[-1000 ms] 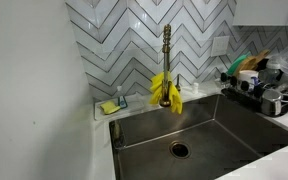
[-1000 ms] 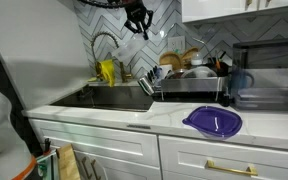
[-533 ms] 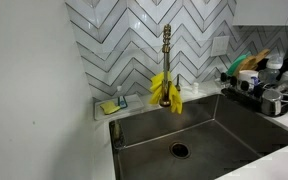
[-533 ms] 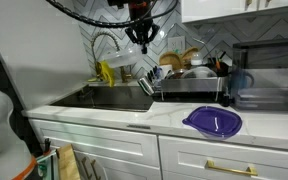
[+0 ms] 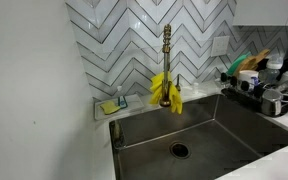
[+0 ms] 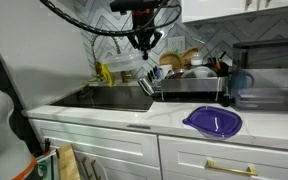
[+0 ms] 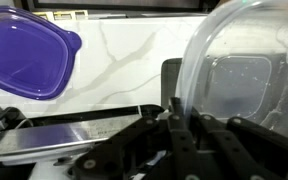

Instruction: Close the tap faucet then remove the tupperware from the drying rack

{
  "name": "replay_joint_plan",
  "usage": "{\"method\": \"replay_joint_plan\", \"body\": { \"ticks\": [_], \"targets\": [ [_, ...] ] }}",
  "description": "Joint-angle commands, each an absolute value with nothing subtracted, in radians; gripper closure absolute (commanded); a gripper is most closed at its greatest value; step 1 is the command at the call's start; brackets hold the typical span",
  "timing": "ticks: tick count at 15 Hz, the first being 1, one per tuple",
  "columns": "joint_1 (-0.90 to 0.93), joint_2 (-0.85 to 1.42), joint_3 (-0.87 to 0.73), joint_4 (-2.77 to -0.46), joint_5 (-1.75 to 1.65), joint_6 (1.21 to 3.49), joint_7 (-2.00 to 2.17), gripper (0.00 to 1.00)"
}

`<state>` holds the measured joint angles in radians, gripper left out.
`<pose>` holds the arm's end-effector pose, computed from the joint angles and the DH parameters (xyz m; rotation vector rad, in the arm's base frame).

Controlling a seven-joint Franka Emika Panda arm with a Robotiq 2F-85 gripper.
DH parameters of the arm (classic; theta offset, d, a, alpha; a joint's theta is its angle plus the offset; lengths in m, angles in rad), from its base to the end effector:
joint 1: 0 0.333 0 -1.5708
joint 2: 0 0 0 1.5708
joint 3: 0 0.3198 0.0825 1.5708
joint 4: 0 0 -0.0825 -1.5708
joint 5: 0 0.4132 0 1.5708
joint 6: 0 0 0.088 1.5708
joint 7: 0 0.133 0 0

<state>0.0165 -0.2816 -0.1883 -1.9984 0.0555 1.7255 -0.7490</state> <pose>0.4938 -0.0868 0.5503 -2.9209 -0.8651 -0.0770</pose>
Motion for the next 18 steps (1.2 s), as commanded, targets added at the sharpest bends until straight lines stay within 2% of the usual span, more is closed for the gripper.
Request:
{"method": "replay_joint_plan", "body": {
  "ticks": [1, 7, 18],
  "targets": [
    [-0.034, -0.214, -0.235, -2.029, 0.057, 1.754, -0.872, 0.99],
    [-0.114, -0.128, -0.271, -2.089, 0.107, 1.892, -1.030, 0.99],
    [-0.149, -0.067, -0.250, -2.197, 0.147, 2.145, -0.988, 0.99]
  ]
}}
